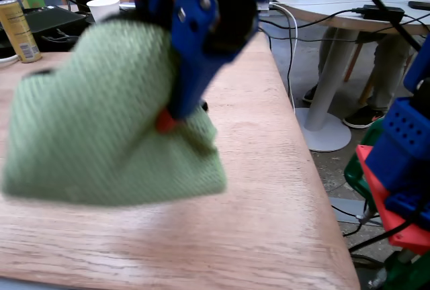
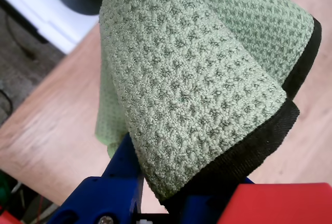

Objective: Clean the table

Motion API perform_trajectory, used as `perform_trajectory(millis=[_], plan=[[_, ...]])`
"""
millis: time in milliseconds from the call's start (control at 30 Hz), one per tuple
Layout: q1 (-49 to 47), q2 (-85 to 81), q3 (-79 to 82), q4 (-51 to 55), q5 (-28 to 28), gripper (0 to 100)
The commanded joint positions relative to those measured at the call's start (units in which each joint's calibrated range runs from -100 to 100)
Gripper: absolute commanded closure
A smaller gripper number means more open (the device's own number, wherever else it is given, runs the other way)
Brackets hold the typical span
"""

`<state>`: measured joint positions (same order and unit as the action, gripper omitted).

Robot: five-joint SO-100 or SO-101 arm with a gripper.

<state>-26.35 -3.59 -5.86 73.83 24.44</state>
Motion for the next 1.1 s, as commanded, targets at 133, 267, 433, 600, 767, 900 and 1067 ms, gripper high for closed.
perform_trajectory(millis=[133, 267, 433, 600, 767, 900, 1067], plan=[[-2.8, 2.8, 13.9, -1.2, -0.2, 100], [-3.9, 10.4, 12.8, -1.9, -0.1, 100], [-4.3, 21.9, 10.9, -11.2, -0.2, 100], [-6.8, 23.1, 9.2, -10.9, -0.2, 100], [-4.3, 23.1, 9.8, -10.9, 0.2, 100], [7.1, 23.2, 9.2, -10.9, 0.5, 100], [20.8, 23.2, 9.1, -11.0, 4.0, 100]])
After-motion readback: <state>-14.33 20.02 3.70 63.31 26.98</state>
